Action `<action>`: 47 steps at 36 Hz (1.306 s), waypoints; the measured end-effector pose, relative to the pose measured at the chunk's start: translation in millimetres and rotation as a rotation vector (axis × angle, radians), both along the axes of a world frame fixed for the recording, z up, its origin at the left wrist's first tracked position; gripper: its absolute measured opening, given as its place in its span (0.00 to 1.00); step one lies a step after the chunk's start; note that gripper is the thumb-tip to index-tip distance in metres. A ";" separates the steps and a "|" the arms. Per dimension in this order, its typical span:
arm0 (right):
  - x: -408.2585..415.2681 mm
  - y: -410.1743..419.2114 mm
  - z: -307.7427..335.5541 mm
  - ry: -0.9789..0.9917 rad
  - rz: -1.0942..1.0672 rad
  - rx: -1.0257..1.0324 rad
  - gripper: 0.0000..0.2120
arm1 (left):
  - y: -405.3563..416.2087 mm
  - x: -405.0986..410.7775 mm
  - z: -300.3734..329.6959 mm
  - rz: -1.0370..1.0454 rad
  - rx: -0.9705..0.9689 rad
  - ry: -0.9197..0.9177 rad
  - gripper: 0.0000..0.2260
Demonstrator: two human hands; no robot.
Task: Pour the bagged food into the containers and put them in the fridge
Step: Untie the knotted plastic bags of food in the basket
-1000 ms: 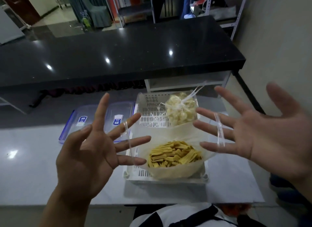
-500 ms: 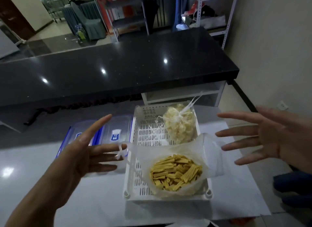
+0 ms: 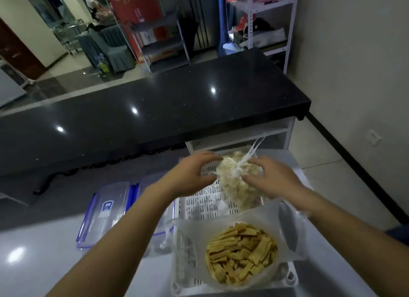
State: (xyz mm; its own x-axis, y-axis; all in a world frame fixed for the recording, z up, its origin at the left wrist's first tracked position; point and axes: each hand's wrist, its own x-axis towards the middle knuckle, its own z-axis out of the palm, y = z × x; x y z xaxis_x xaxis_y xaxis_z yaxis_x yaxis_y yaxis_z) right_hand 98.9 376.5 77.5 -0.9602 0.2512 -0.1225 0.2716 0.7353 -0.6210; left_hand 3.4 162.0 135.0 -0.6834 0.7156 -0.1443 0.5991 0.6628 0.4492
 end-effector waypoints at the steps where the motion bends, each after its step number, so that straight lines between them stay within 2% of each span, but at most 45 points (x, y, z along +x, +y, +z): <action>1: -3.7 -4.0 -6.6 0.007 -0.006 0.046 0.28 | 8.0 -5.1 -7.3 -0.018 -0.006 0.026 0.23; 4: -10.3 -16.5 -21.9 0.055 -0.053 0.113 0.24 | 31.6 -18.9 -25.2 -0.070 -0.034 0.097 0.22; 6: -12.7 -22.7 -31.0 0.088 -0.091 0.109 0.20 | 45.1 -26.8 -36.0 -0.090 -0.050 0.083 0.21; 10: -14.7 -30.9 -43.4 0.165 -0.192 0.028 0.14 | 62.1 -38.3 -52.9 -0.118 -0.059 0.064 0.17; 15: -21.8 -27.2 -50.0 0.179 -0.270 -0.123 0.08 | 64.4 -44.7 -62.6 -0.100 0.043 0.079 0.08; 20: -25.5 -24.6 -51.0 0.185 -0.264 -0.239 0.03 | 57.1 -41.8 -67.5 -0.083 0.076 0.141 0.07; 24: -21.2 -23.4 -49.4 0.229 -0.211 -0.256 0.05 | 45.5 -34.2 -70.5 -0.057 0.114 0.156 0.06; 28: -18.7 -18.9 -37.6 0.255 -0.158 -0.270 0.05 | 28.9 -19.4 -76.0 0.057 0.250 0.135 0.05; 32: -17.5 -16.4 -15.7 0.315 -0.074 -0.274 0.05 | 15.2 -3.3 -70.2 0.222 0.444 0.088 0.03; 36: -14.1 -13.1 -3.5 0.421 0.022 -0.275 0.06 | 6.1 12.2 -60.6 0.314 0.649 0.115 0.03; 39: -7.7 -12.0 -14.3 0.403 0.088 -0.226 0.07 | 2.4 25.3 -71.5 0.346 0.621 0.106 0.03; 43: -0.5 -14.8 -39.7 0.193 0.145 -0.139 0.05 | 0.4 39.0 -95.2 0.358 0.439 0.029 0.03; 47: 2.9 -11.2 -40.7 0.293 0.061 -0.202 0.07 | 1.1 42.6 -96.8 0.299 0.461 0.118 0.07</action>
State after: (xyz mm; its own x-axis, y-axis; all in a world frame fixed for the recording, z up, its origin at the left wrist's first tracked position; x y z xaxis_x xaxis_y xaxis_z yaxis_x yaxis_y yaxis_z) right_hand 101.8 365.4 36.9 -0.9744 0.1912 0.1186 0.0201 0.5991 -0.8004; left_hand 46.0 163.1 38.2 -0.8586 0.4594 0.2273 0.4792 0.5619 0.6743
